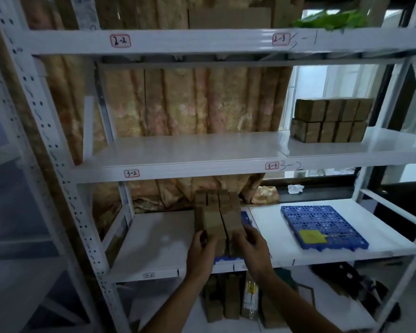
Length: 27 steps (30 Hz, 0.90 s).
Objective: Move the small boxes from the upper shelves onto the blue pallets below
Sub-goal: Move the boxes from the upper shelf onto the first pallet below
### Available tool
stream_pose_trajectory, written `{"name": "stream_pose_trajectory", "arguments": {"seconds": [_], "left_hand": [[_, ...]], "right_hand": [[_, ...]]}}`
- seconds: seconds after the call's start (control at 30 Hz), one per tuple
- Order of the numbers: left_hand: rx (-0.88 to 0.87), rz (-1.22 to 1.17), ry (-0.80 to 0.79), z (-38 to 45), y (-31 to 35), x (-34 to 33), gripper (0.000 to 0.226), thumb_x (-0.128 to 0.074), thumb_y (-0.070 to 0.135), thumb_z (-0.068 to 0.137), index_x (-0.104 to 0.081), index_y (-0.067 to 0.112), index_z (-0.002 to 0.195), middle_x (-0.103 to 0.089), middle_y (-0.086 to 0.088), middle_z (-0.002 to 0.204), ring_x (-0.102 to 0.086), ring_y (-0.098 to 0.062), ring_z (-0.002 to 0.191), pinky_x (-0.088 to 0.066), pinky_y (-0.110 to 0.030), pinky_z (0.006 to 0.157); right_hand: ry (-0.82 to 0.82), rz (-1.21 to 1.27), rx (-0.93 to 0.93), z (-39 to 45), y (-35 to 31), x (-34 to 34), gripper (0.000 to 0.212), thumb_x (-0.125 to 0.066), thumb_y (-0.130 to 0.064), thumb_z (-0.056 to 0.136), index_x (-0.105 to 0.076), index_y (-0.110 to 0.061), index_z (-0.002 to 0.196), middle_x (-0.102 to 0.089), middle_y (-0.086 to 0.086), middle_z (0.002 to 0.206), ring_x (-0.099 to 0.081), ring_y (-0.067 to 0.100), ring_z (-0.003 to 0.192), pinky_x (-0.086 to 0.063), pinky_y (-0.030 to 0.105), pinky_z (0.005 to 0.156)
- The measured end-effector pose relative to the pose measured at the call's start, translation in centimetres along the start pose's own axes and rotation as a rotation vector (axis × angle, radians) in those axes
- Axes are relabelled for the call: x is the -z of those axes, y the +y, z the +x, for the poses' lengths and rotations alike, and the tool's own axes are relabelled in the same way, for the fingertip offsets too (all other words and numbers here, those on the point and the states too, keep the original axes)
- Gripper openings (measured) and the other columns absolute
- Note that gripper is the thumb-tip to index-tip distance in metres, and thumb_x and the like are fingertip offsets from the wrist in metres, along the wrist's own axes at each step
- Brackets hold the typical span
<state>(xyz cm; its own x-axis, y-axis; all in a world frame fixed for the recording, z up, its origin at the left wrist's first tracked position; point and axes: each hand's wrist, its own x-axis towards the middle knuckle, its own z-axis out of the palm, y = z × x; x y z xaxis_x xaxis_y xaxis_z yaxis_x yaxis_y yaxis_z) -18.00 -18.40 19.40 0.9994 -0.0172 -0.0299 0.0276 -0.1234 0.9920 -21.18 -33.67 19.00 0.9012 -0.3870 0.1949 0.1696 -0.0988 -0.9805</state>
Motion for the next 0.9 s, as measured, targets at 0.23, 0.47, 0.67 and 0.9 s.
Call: {"name": "stream_pose_trajectory", "arguments": {"seconds": [0.23,0.47,0.67,0.9], "left_hand": [[0.008,0.01,-0.015,10.0,-0.7,0.0,0.052,-0.059,0.07,0.075,-0.064,0.046,0.121,-0.069,0.021,0.116,-0.066,-0.006,0.103,-0.057,-0.038,0.092],[-0.032,0.051,-0.071,22.3,0.8,-1.1,0.062,-0.058,0.068,0.082,-0.058,0.039,0.138,-0.059,0.026,0.117,-0.057,-0.005,0.103,-0.045,-0.029,0.084],[-0.072,0.134,-0.094,29.1,0.5,-3.3,0.047,-0.056,0.057,0.096,-0.063,0.032,0.135,-0.062,0.011,0.124,-0.061,-0.015,0.113,-0.043,-0.025,0.083],[-0.134,0.189,-0.083,32.1,-1.3,-4.7,0.053,-0.056,0.05,0.1,-0.049,0.032,0.149,-0.055,-0.001,0.149,-0.052,-0.028,0.135,-0.045,-0.037,0.102]], "right_hand": [[0.014,0.008,-0.04,8.4,3.0,-3.7,0.033,-0.064,-0.034,0.103,-0.067,-0.022,0.134,-0.076,-0.005,0.119,-0.072,0.011,0.109,-0.062,0.032,0.091],[0.121,-0.018,-0.03,18.0,2.4,-6.7,0.018,-0.064,-0.03,0.104,-0.071,-0.032,0.12,-0.08,-0.011,0.102,-0.073,-0.004,0.09,-0.055,0.013,0.07],[0.183,-0.087,-0.105,23.8,3.9,-8.0,0.029,-0.06,-0.026,0.103,-0.067,-0.012,0.127,-0.075,0.011,0.116,-0.072,0.023,0.104,-0.059,0.031,0.08],[0.198,-0.113,-0.119,26.2,5.7,-8.3,0.018,-0.064,-0.033,0.1,-0.068,-0.03,0.117,-0.077,-0.009,0.101,-0.073,-0.001,0.087,-0.055,0.022,0.069]]}}
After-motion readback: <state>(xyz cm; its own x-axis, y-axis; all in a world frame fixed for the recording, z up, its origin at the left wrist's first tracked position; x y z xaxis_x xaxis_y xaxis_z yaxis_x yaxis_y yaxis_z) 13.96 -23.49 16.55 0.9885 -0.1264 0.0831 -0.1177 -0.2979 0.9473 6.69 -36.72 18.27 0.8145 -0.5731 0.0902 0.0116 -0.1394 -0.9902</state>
